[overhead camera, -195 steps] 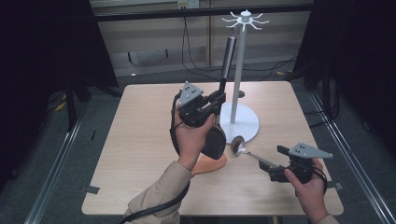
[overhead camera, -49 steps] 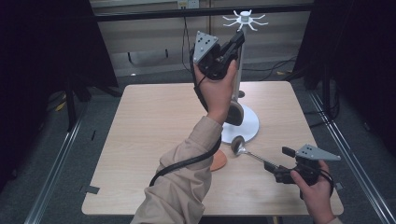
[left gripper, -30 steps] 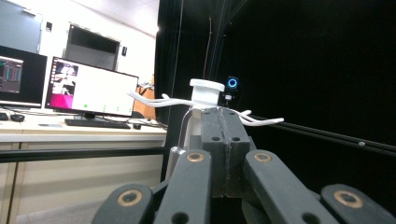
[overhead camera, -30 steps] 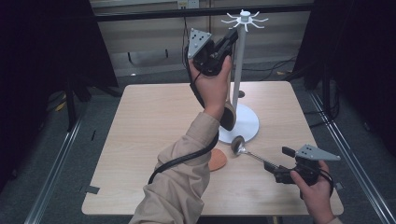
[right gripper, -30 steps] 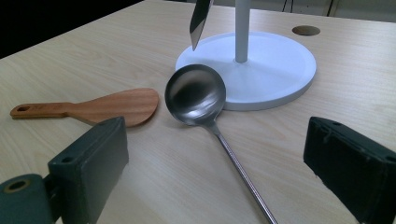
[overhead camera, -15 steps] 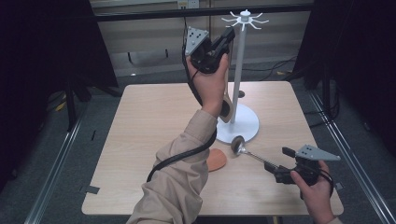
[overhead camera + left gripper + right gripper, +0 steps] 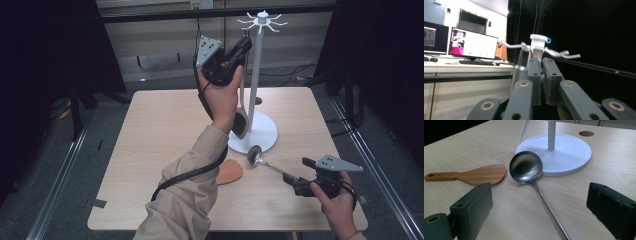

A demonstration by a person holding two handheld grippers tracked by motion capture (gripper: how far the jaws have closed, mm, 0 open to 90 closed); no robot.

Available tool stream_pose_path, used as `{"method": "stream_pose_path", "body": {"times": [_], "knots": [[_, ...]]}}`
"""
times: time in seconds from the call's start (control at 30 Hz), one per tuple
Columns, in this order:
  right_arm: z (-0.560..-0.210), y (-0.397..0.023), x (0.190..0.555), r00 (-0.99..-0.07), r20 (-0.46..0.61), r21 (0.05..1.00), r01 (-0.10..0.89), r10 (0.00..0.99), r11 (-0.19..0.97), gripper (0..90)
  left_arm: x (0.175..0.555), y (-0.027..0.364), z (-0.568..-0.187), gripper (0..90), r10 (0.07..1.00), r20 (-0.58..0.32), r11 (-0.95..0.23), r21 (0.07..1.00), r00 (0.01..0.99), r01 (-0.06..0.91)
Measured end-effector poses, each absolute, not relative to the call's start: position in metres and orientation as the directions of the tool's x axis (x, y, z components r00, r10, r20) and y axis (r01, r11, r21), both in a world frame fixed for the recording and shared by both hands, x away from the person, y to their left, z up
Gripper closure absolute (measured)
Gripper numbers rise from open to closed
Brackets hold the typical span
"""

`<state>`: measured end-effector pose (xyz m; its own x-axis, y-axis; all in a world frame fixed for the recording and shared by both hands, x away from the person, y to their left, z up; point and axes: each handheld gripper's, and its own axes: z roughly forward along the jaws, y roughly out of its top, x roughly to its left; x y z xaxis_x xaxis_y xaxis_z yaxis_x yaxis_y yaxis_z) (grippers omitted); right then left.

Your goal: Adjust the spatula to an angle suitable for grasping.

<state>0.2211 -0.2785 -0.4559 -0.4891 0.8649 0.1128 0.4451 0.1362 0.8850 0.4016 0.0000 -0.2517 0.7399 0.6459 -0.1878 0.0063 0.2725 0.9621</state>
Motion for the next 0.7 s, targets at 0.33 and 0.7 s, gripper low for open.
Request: {"method": "stream_pose_path", "body": {"times": [0.33, 0.7], "knots": [[-0.459, -0.277, 0.225, -0.495, 0.094, 0.876, 0.454, 0.864, 0.165, 5.7, 0.376, 0.017, -0.275, 73.3, 0.638, -0.151, 0.206, 0.978, 0.755, 0.021], [-0.468, -0.274, 0.235, -0.506, 0.048, 0.858, 0.463, 0.861, 0.224, 5.7, 0.362, 0.040, -0.318, 63.6, 0.640, -0.154, 0.134, 0.987, 0.753, 0.088]]}}
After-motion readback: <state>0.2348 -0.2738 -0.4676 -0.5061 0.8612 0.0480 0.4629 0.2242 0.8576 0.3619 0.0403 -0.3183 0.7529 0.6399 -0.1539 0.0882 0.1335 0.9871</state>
